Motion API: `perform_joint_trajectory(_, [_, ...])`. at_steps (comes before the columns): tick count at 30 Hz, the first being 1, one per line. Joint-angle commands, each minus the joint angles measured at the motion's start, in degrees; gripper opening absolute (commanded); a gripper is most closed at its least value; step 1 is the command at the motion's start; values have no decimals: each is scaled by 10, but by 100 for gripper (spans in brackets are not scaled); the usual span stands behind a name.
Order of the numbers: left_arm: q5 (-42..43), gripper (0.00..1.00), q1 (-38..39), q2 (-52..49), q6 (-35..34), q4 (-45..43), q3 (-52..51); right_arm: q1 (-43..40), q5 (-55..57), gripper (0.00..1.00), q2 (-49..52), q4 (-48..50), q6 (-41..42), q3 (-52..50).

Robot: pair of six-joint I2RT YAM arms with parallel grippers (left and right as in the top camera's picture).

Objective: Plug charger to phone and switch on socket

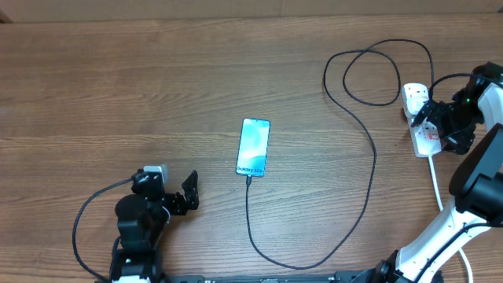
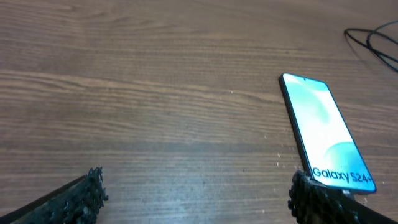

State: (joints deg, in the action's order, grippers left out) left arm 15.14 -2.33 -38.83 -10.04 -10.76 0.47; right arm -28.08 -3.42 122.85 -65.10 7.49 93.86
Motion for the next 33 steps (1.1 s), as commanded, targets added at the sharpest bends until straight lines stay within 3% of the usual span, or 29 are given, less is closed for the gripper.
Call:
perform_joint_trajectory(1, [-10, 100, 4, 62, 14, 45, -2, 1, 10, 100, -17, 3, -1, 10])
perform_joint_trajectory(6, [-30, 100, 4, 178, 15, 144, -2, 1, 10, 100, -17, 3, -1, 10])
perform_joint_trajectory(10, [-33, 100, 5, 259, 18, 142, -2, 1, 10, 100, -17, 3, -1, 10])
perform_joint_trajectory(17, [-57, 100, 5, 375, 97, 145, -2, 1, 10, 100, -17, 3, -1, 10])
perform_joint_trajectory(24, [-144, 100, 18, 386, 105, 153, -2, 1, 10, 100, -17, 3, -1, 10])
perform_joint_trajectory(33, [-144, 100, 20, 386, 118, 153, -2, 0, 10, 100, -17, 3, -1, 10])
